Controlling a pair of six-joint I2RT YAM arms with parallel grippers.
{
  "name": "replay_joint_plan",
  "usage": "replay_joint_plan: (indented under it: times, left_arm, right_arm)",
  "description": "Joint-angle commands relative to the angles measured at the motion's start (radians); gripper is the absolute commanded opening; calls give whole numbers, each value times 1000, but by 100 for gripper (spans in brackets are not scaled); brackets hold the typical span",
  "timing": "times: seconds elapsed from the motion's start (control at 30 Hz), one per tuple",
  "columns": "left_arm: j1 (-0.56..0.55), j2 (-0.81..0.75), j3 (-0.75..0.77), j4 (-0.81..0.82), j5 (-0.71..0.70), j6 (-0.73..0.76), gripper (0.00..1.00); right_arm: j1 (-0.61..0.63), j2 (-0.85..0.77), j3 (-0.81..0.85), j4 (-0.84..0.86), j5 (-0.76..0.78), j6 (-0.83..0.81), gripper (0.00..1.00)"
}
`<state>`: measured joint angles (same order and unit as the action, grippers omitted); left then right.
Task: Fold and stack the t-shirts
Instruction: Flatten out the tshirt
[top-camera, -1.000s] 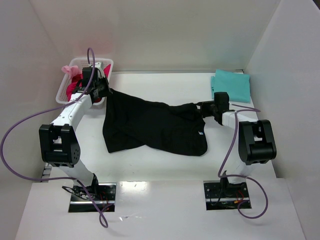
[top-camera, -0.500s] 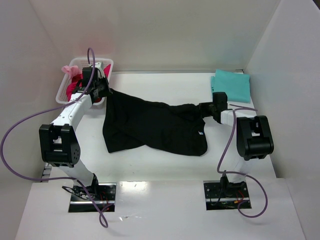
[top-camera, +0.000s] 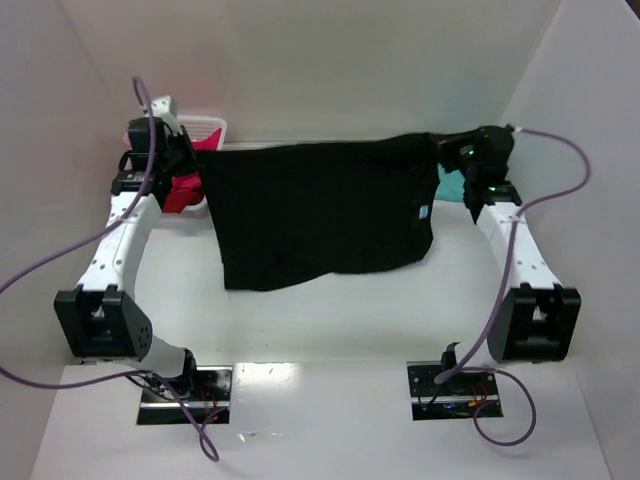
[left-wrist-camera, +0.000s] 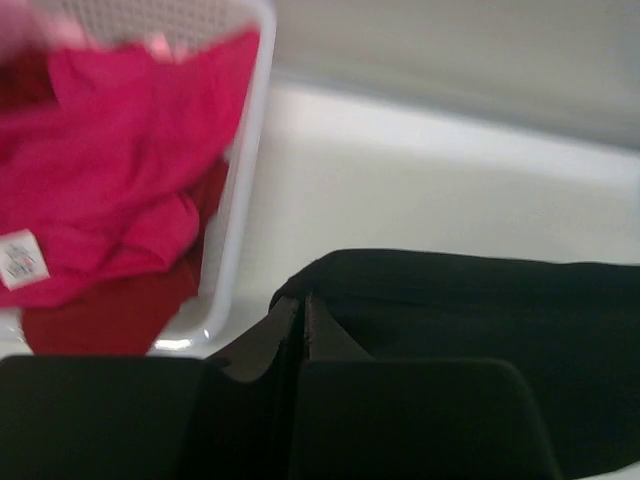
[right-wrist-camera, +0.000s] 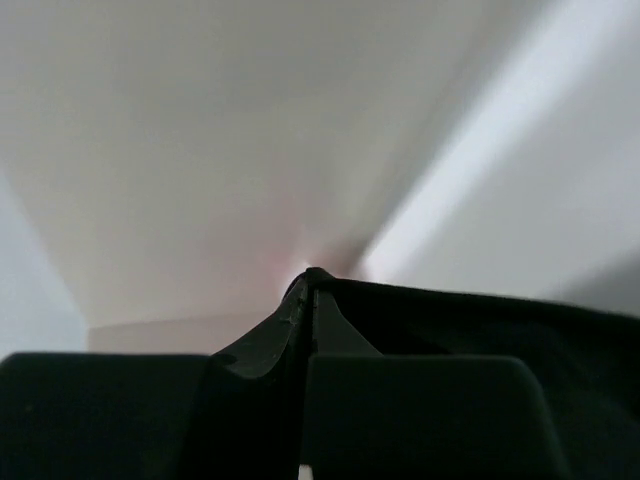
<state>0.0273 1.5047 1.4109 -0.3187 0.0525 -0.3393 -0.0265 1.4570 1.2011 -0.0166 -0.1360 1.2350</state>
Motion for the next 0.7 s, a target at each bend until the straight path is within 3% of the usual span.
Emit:
replay_joint_plan:
  times: [0.0,0.17,0.5,0.67]
  left_arm:
    - [17,-132,79,69,-29,2,0]
    - [28,-195,108,92,-60,-7,0]
    - [37,-224,284,69,-49,12,0]
    - [37,-254,284,49,-28,13,0]
  right_arm:
    - [-65,-139,104,-13,64,-161,0]
    - [-127,-240,142,-22,39,-230,0]
    - [-127,-345,265,-36,27,-345,0]
    - [-116,-354,305,-89,48,-457,0]
